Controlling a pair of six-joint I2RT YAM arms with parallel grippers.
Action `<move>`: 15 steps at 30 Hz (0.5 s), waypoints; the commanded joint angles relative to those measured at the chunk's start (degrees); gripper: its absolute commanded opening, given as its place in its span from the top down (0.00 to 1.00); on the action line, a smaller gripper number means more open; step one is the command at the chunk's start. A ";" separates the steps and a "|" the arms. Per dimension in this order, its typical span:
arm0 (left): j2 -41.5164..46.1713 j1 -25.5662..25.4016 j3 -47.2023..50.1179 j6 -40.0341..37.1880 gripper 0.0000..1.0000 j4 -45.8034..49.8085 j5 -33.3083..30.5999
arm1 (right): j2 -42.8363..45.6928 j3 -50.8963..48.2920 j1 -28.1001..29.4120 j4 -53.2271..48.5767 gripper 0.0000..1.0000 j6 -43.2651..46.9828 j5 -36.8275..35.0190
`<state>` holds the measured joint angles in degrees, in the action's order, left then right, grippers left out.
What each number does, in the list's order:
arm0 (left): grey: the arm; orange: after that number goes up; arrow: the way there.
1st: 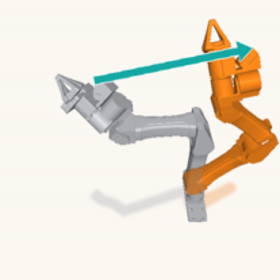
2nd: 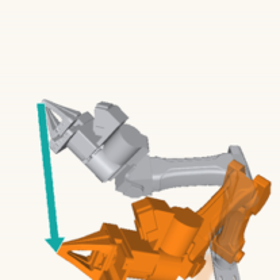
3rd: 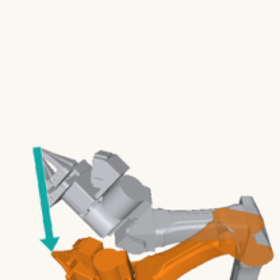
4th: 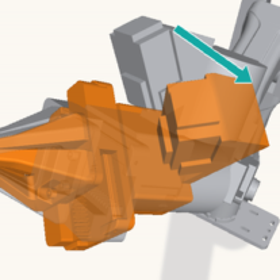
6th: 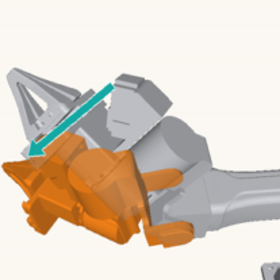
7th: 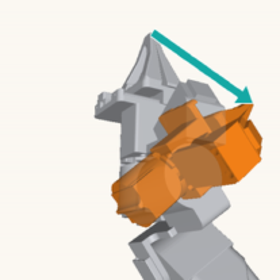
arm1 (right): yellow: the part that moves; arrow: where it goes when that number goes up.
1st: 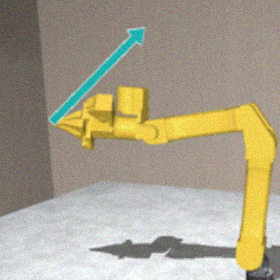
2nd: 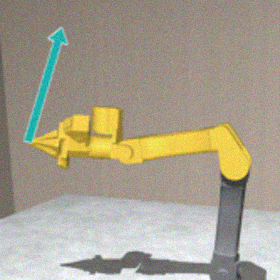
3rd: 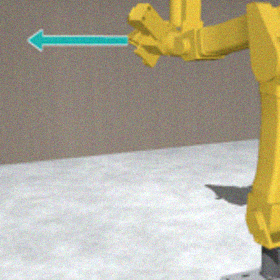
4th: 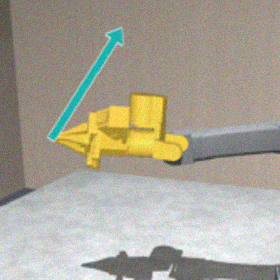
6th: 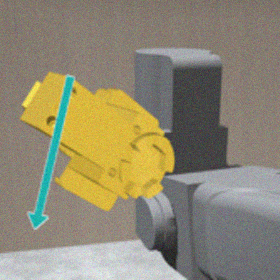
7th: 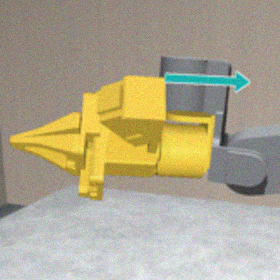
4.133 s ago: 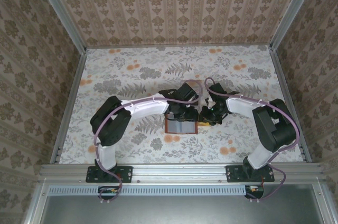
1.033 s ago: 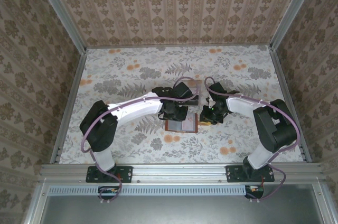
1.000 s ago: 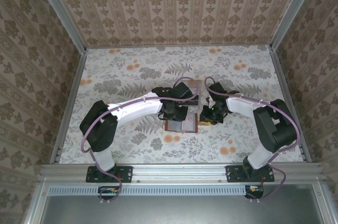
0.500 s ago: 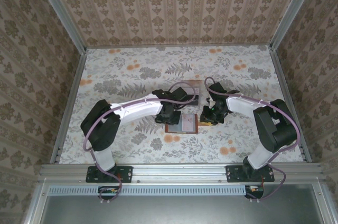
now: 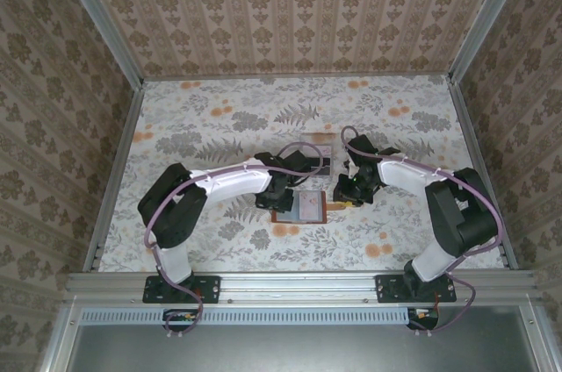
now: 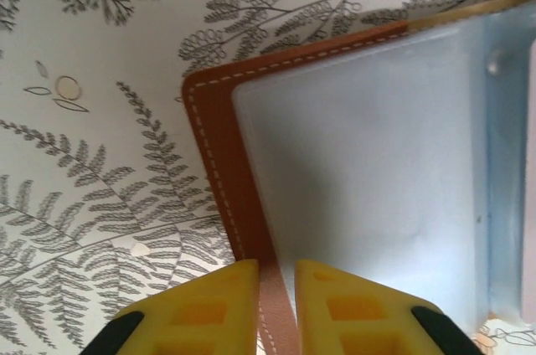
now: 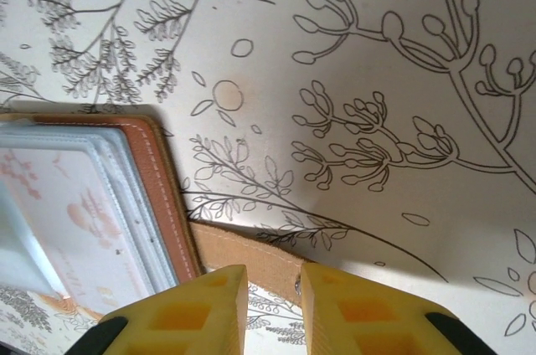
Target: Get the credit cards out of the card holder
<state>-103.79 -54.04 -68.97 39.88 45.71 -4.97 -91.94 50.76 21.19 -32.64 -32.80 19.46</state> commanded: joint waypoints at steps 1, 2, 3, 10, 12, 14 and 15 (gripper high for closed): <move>3.92 0.99 0.63 -0.28 0.78 1.86 -1.56 | 1.94 1.94 0.67 -2.62 0.75 0.27 -1.37; 4.43 0.98 0.63 -0.32 0.77 1.71 -1.49 | 1.99 2.09 0.78 -2.73 0.75 0.17 -1.27; 5.16 1.17 0.67 -0.33 0.77 1.51 -1.30 | 2.17 2.24 0.95 -2.69 0.75 0.00 -1.10; 8.13 2.42 1.98 0.10 0.78 -7.70 7.59 | 2.81 3.31 2.39 -1.81 0.75 -1.39 1.65; 8.25 3.01 3.30 0.88 0.79 -11.88 11.45 | 2.72 3.37 2.76 -1.05 0.75 -1.90 2.52; 7.63 3.78 4.32 1.98 0.79 -16.05 15.11 | 2.42 3.36 3.26 -0.01 0.75 -2.65 3.83; 7.42 4.08 5.00 2.72 0.79 -18.56 17.42 | 2.10 3.29 3.52 0.57 0.75 -3.04 4.44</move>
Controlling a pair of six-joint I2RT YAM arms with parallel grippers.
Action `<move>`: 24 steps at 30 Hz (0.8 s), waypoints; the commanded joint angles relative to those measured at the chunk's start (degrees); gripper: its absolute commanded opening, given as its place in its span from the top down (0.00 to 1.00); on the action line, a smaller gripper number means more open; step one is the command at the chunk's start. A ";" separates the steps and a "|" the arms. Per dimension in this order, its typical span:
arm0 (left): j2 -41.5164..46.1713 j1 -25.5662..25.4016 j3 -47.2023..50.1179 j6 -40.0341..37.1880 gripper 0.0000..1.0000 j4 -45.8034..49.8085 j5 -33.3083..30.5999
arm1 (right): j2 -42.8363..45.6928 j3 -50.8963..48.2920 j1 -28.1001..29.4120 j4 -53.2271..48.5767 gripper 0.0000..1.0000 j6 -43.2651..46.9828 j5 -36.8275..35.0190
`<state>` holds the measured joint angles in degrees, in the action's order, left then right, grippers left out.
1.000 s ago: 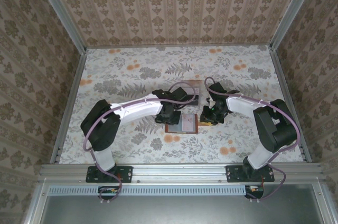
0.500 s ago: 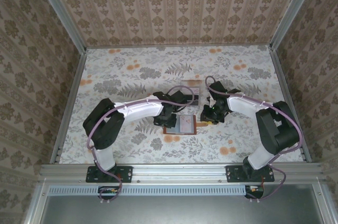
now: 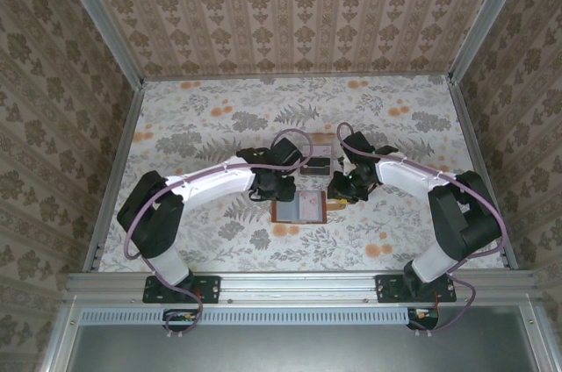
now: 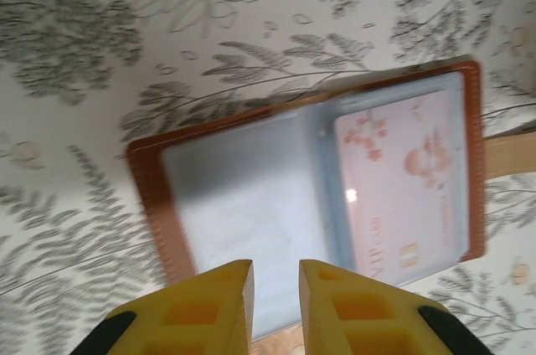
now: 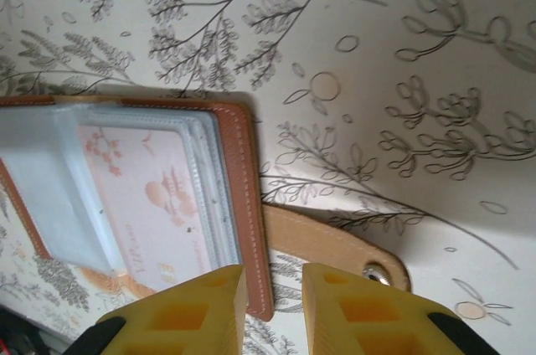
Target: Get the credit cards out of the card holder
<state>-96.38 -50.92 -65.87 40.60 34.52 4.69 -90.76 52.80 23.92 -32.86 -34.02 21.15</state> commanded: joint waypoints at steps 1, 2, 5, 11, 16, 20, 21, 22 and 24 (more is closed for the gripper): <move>-0.33 1.24 2.64 2.71 0.79 -9.81 9.87 | 0.68 1.27 1.10 1.30 0.75 -2.20 3.17; -0.57 1.57 3.27 3.24 0.79 -11.73 11.48 | 0.39 1.33 1.36 1.63 0.75 -2.49 3.39; -1.14 2.21 5.05 4.78 0.76 -16.57 15.14 | -0.45 1.44 2.12 1.84 0.75 -3.41 3.94; -2.05 3.79 8.36 6.85 0.79 -21.70 19.19 | -3.73 2.37 3.78 6.29 0.76 -5.27 5.93; -2.91 4.15 9.35 7.37 0.80 -22.98 20.31 | -6.61 3.43 4.71 7.19 0.77 -5.70 5.92; -3.85 4.17 9.61 8.00 0.81 -24.47 21.53 | -7.59 3.57 4.81 7.55 0.80 -5.82 5.98; -4.13 4.14 9.58 8.17 0.81 -24.68 21.72 | -7.78 3.57 4.86 7.55 0.80 -5.72 5.71; -4.46 4.09 9.45 8.16 0.81 -24.68 21.77 | -7.92 3.46 4.83 7.55 0.80 -5.63 5.47; -4.93 4.16 9.49 8.10 0.81 -24.68 21.85 | -8.39 3.43 4.82 7.14 0.80 -5.40 4.84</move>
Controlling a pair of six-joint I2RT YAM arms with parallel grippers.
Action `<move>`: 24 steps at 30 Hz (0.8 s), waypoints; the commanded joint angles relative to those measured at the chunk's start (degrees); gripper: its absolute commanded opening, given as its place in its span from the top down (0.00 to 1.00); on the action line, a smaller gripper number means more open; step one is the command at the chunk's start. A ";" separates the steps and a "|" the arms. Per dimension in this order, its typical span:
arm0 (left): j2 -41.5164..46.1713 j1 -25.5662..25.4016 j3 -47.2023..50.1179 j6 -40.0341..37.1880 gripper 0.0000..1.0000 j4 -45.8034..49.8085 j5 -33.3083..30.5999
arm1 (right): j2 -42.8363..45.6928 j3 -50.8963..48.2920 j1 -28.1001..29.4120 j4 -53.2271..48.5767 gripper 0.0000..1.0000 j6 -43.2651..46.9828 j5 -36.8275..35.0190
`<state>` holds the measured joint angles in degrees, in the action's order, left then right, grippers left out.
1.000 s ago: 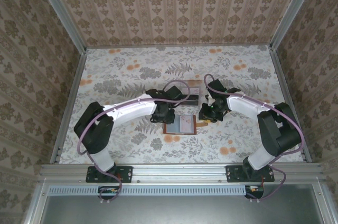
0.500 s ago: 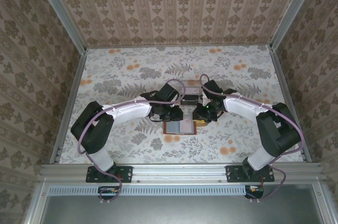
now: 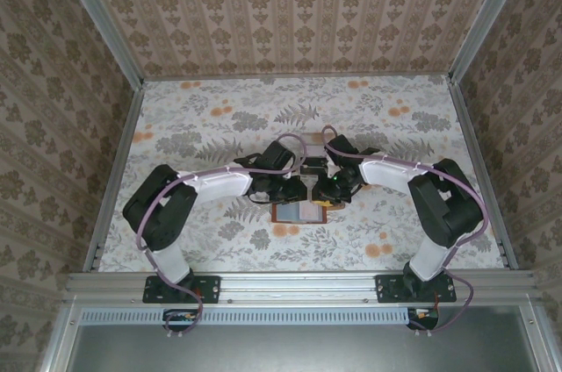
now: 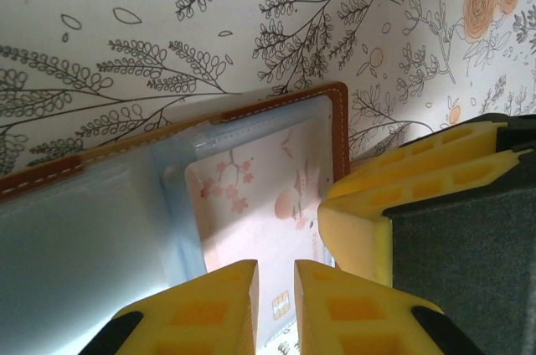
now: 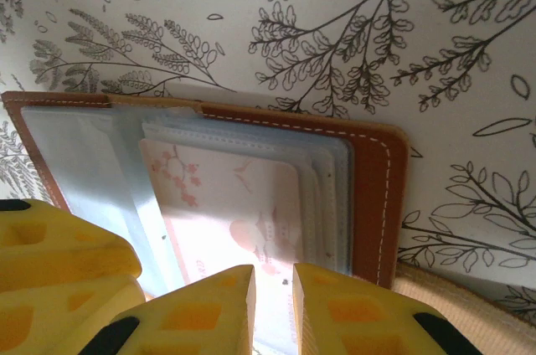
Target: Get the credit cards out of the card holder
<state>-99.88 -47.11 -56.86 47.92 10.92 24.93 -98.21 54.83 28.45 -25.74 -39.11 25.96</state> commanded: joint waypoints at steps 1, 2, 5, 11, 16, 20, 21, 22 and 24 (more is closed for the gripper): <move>-1.69 0.35 0.47 0.77 0.81 -0.99 1.62 | -1.22 1.33 0.30 -0.11 0.80 -0.26 -0.20; -1.86 0.27 0.44 0.79 0.81 -0.98 1.61 | -1.56 1.26 0.35 -0.20 0.80 -0.20 -0.41; -2.48 0.29 0.57 0.53 0.81 -0.81 1.63 | -2.06 1.12 0.37 -0.10 0.80 -0.11 -0.38; -2.47 0.32 0.40 -0.75 0.81 2.29 -0.85 | -2.34 1.42 0.34 -1.48 0.79 0.66 -2.32; -1.57 0.40 0.01 -2.30 0.80 5.58 -3.23 | -2.49 1.64 0.34 -2.73 0.77 1.14 -4.00; -1.29 0.50 0.00 -2.85 0.80 6.48 -3.76 | -2.38 1.64 0.36 -3.18 0.73 1.23 -4.38; -1.29 0.53 -0.07 -2.95 0.80 6.48 -3.83 | -2.27 1.62 0.29 -3.26 0.73 1.23 -4.41; -1.22 0.61 -0.05 -2.93 0.80 6.62 -3.83 | -2.19 1.67 0.30 -3.27 0.73 1.23 -4.47; -0.92 0.73 -0.13 -3.05 0.79 6.91 -4.14 | -1.94 1.68 0.29 -3.61 0.73 1.32 -4.67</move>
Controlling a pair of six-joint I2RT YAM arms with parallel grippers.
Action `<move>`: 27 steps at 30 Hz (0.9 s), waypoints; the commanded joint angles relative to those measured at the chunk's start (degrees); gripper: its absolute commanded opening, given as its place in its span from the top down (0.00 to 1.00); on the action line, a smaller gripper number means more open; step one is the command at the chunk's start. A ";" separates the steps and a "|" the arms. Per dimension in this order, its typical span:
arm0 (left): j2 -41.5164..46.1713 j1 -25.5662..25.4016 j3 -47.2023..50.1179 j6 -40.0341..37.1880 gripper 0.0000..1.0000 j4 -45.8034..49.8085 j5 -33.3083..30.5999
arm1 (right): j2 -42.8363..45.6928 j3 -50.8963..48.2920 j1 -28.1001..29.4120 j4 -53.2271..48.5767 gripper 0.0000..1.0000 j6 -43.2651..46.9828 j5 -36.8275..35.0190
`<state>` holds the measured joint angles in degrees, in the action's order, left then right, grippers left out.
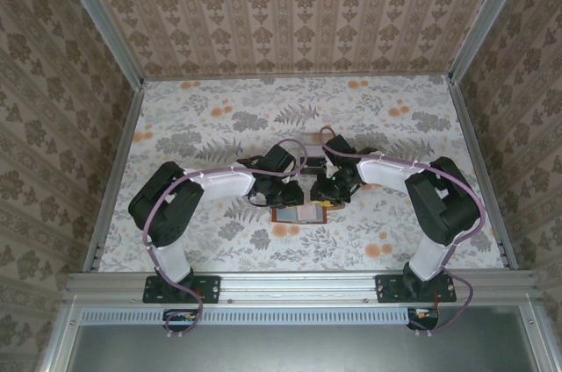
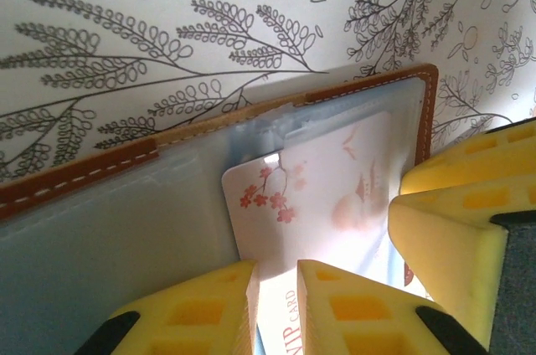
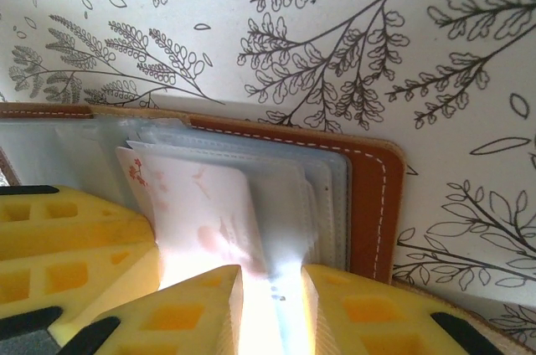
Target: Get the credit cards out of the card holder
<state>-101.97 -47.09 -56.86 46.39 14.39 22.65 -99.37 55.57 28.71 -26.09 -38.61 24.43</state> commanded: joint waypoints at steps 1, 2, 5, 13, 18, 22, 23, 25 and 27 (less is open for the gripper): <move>1.56 0.72 -0.09 -1.48 0.79 3.45 -1.97 | -0.68 1.01 0.04 -3.42 0.73 0.81 -3.22; 2.05 0.71 -0.09 -1.48 0.78 3.53 -2.21 | -0.68 0.96 0.06 -3.53 0.73 0.90 -3.19; 3.70 0.85 -0.35 -1.39 0.74 3.58 -2.53 | -0.47 1.03 0.03 -3.79 0.73 0.99 -3.33; 3.98 1.29 0.85 -0.19 0.68 1.63 -1.08 | -0.15 1.05 0.11 -3.95 0.73 0.99 -3.48; 2.50 1.45 2.44 1.41 0.70 -2.38 1.40 | 0.05 1.01 0.14 -4.04 0.73 0.99 -3.49; 1.65 1.41 2.94 1.51 0.70 -2.86 1.64 | 0.15 0.87 0.12 -4.06 0.73 1.05 -3.46; 1.56 1.41 3.06 1.60 0.70 -3.28 1.92 | 0.14 0.90 0.12 -4.06 0.73 1.04 -3.50; 1.19 1.52 3.07 1.66 0.71 -3.58 2.46 | 0.14 0.90 0.14 -4.05 0.73 1.08 -3.51; 0.73 1.51 3.06 1.67 0.71 -4.14 2.91 | 0.14 0.95 0.15 -4.06 0.73 1.08 -3.50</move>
<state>-99.96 -45.98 -54.52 47.20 11.68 23.88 -99.37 56.12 28.75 -27.40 -37.95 23.53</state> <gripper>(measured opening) 0.291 0.270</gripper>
